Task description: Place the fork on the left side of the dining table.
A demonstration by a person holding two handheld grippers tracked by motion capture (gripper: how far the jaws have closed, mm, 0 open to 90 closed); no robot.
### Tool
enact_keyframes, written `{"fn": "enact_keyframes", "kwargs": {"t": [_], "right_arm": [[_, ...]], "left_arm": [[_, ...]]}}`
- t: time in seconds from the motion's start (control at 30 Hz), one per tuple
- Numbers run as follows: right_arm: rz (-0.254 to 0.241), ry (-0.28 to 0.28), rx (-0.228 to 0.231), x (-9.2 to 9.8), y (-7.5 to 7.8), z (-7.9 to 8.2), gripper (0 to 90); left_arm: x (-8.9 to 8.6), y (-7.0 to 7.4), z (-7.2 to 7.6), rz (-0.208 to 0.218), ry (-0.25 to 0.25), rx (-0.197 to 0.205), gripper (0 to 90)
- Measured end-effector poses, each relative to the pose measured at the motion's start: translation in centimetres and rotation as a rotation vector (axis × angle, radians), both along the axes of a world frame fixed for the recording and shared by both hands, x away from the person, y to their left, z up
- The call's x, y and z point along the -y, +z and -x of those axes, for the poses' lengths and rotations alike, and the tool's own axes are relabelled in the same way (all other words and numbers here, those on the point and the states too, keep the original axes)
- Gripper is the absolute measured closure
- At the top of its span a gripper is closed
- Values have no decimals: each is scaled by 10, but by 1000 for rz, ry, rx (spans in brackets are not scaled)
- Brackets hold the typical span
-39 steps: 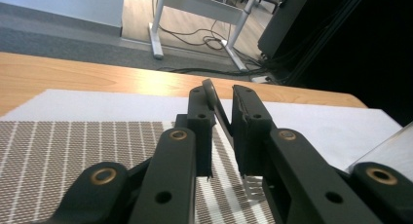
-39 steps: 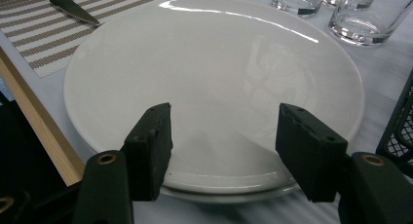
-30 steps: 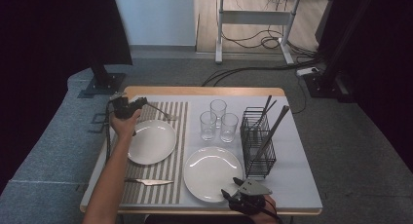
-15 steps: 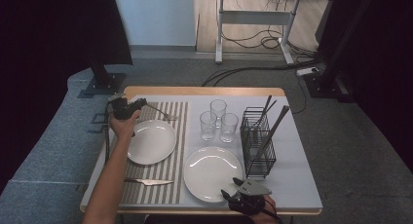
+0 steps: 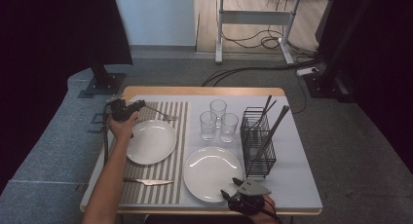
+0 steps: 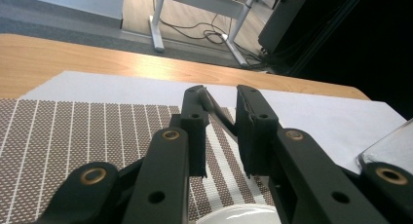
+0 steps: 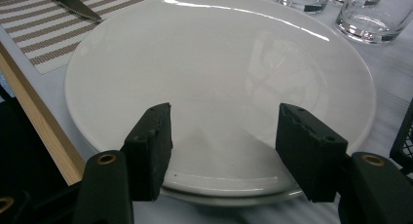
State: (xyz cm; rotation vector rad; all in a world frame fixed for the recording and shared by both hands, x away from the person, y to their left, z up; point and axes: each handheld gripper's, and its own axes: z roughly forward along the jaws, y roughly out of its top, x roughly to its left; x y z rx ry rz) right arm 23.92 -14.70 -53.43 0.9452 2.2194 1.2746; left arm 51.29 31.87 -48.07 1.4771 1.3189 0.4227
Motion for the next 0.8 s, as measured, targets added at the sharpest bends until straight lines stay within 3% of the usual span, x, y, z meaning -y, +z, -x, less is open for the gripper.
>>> {"fn": "enact_keyframes", "kwargs": {"t": [0.8], "right_arm": [[0,1,0,-1,0,0,386]], "left_arm": [[-7,-9,3,-19,6,-10,707]]}}
